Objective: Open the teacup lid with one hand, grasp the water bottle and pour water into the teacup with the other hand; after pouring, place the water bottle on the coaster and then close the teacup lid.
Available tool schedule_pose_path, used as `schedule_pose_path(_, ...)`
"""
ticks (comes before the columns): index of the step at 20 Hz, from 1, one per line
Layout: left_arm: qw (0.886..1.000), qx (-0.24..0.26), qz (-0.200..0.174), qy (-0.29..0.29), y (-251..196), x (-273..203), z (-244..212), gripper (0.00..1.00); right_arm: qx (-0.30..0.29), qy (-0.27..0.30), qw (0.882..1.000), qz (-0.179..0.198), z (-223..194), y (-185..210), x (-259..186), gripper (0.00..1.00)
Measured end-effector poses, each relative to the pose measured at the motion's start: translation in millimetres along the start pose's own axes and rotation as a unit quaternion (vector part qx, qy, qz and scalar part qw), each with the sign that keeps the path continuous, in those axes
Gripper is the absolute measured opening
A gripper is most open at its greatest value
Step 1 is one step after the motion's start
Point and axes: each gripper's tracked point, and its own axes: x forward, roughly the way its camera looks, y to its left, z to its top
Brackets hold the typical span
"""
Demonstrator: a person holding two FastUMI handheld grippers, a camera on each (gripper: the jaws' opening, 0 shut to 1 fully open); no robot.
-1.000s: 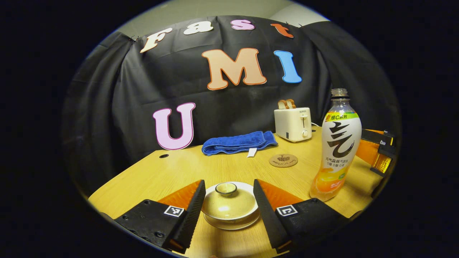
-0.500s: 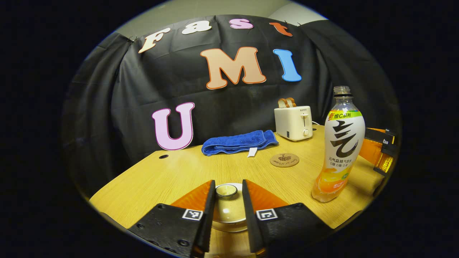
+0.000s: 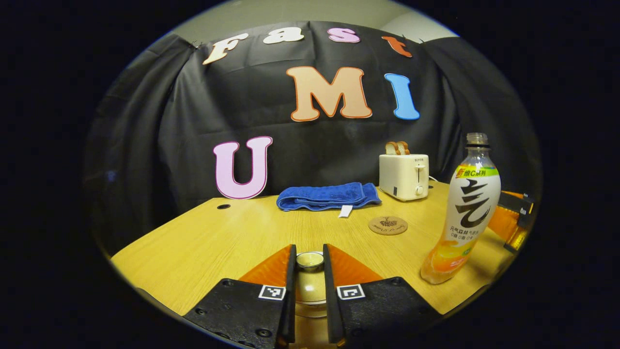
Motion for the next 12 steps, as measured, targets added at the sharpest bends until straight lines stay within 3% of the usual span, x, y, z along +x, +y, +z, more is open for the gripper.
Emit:
schedule_pose_path(5, 1.000, -0.018, 0.012, -0.013, 18, -11, 15, 0.23, 0.001, -0.002, 1.000, 0.015, 2, 2, -16, 0.98)
schedule_pose_path(12, 0.998, -0.019, 0.036, -0.041, 43, -38, 38, 0.23, -0.001, 0.005, 0.997, 0.072, 0, 39, -33, 0.99)
